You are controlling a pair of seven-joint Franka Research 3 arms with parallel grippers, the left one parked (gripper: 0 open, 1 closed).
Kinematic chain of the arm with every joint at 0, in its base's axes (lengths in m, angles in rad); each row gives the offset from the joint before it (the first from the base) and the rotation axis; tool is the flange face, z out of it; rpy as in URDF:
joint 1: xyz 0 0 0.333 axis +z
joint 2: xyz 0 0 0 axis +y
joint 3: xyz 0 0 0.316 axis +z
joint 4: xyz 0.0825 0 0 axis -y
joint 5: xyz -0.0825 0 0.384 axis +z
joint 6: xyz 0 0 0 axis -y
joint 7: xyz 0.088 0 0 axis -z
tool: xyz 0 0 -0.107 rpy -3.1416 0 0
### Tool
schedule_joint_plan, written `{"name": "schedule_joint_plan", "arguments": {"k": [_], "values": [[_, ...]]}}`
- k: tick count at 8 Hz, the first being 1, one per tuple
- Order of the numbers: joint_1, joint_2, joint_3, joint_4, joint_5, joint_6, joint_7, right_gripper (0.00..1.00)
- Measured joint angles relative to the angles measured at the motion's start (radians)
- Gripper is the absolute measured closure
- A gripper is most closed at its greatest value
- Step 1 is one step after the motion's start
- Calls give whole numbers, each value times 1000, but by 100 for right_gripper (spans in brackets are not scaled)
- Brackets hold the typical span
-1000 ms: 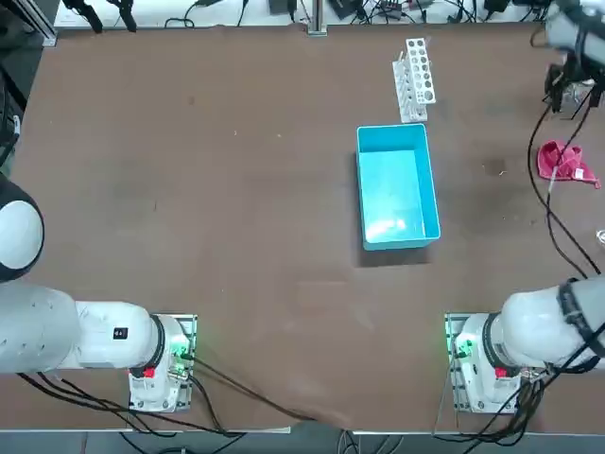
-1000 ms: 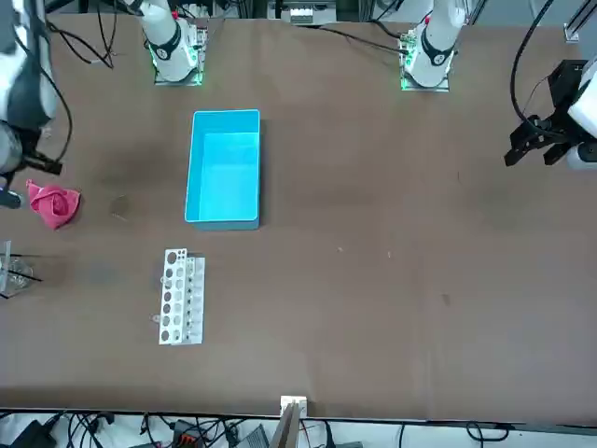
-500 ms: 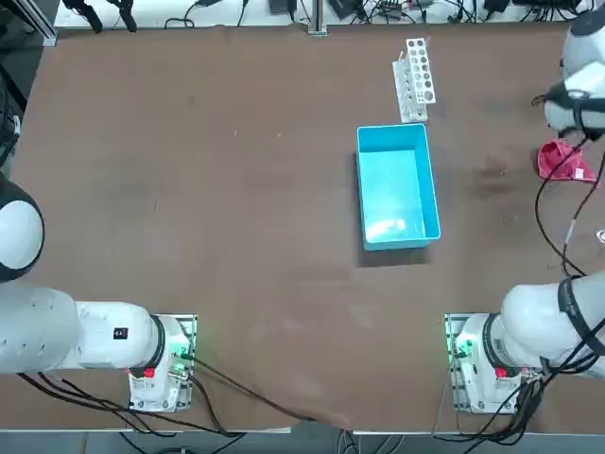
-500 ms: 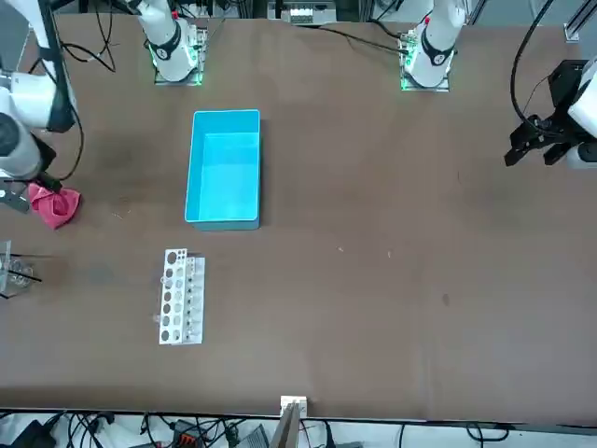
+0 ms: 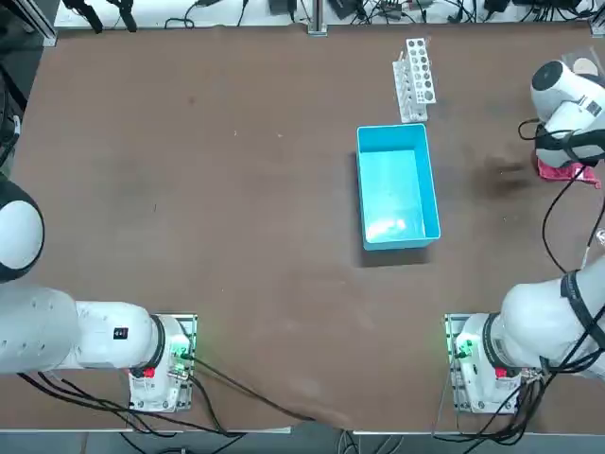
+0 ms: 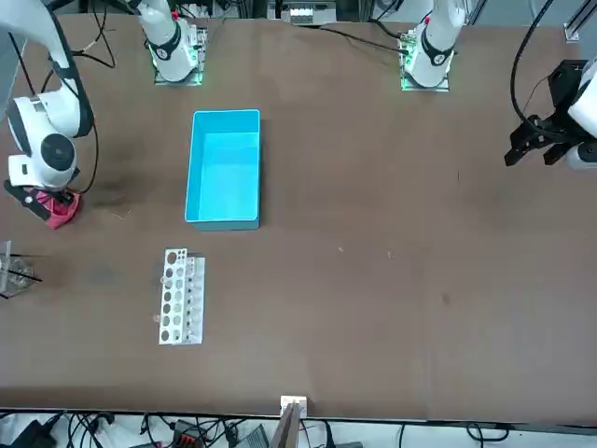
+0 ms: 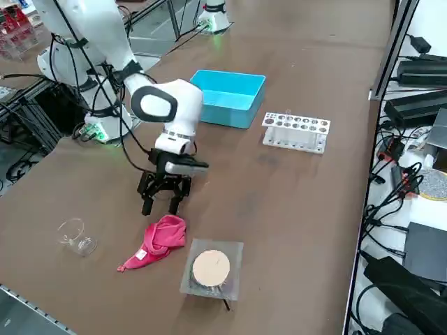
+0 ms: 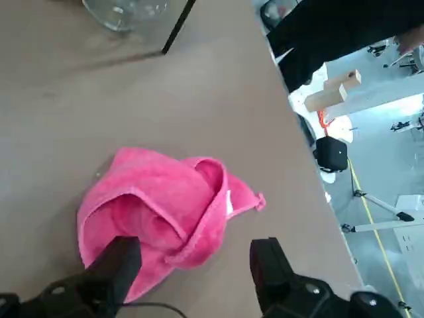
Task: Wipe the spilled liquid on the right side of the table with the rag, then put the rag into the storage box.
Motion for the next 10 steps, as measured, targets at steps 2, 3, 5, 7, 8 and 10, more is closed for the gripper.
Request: {"name": "schedule_joint_plan", "arguments": {"k": [2, 3, 5, 7, 8, 10], "values": [[-43, 24, 0, -7, -31, 24, 8, 1], [-57, 26, 0, -15, -37, 37, 8, 1], [-70, 27, 0, -26, -50, 60, 9, 3], [-83, 34, 0, -30, -84, 71, 9, 6], [-98, 42, 0, -30, -111, 87, 11, 8], [-139, 59, 0, -30, -145, 133, 11, 11]]}}
